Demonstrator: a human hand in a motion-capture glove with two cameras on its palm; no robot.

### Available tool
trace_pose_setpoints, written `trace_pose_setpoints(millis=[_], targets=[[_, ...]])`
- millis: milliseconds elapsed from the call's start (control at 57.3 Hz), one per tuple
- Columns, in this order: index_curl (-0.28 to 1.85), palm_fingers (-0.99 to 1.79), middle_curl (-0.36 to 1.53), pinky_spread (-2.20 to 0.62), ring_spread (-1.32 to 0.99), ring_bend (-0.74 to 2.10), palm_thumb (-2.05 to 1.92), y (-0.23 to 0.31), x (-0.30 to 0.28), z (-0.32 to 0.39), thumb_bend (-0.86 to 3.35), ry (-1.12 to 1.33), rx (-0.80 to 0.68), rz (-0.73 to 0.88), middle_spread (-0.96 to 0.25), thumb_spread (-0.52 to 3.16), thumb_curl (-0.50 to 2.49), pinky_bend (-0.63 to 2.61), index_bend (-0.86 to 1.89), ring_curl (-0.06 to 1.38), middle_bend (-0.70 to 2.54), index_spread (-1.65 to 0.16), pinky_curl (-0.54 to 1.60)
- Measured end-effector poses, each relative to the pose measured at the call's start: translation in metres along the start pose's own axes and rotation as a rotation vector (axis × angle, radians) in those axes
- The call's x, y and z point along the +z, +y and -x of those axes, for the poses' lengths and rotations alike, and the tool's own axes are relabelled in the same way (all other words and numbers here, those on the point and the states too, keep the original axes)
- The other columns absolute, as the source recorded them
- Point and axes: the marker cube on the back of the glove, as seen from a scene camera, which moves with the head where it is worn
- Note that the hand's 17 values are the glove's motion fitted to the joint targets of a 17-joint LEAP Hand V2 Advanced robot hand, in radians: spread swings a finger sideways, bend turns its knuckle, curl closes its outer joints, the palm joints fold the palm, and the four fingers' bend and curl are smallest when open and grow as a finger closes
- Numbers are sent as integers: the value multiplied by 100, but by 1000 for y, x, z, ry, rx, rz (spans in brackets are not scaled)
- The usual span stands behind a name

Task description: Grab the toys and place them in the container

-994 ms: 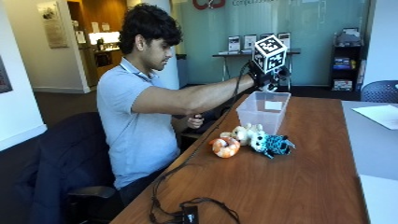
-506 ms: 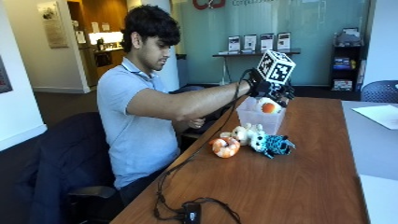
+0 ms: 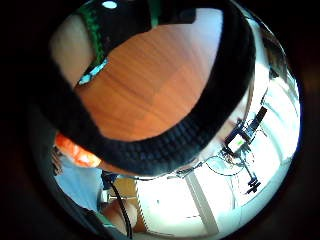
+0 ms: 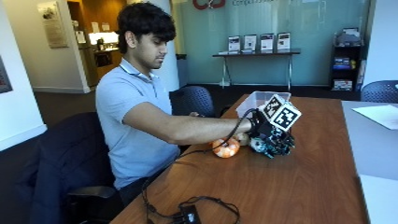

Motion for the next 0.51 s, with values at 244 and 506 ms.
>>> trace_pose_setpoints(millis=[244,506], targets=[[39,43,6,-20,-2,46,58,-19,12,10,24,-128,-110,-343,5,157,47,121,37,18,8,-31,37],[50,88,14,-36,-17,78,78,13,-35,-11,20,-289,-65,-597,0,114,66,102,44,33,28,-22,36]])
